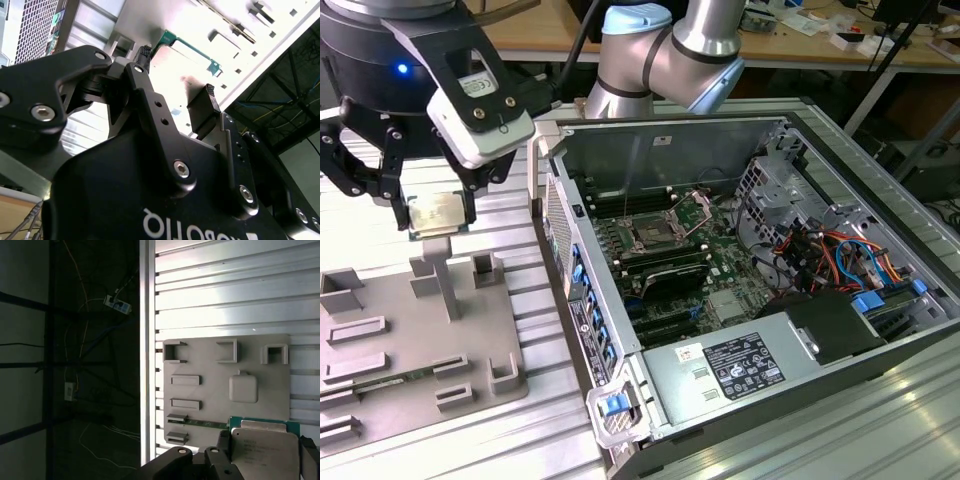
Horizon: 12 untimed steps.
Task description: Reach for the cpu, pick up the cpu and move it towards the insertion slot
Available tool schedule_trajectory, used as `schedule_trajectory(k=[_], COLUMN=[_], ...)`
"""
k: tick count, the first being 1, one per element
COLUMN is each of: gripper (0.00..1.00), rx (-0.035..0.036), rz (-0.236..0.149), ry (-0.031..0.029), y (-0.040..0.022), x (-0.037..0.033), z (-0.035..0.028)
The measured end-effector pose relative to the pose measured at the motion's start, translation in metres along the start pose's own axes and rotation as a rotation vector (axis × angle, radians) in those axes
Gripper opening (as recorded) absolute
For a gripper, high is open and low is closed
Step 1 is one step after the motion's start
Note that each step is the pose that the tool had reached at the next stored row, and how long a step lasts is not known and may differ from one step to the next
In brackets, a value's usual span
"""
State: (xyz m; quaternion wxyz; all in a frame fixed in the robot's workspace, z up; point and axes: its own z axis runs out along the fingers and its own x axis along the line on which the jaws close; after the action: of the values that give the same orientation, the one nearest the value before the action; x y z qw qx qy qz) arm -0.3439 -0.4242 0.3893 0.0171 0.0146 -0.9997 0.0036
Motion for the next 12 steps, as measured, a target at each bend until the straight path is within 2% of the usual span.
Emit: schedule_trajectory(k=[12], gripper=[0.55], rx=[0.0005], rz=[0.0], ry=[-0.0002], y=[-0.0001], x=[-0.0026], z=[-0.0001])
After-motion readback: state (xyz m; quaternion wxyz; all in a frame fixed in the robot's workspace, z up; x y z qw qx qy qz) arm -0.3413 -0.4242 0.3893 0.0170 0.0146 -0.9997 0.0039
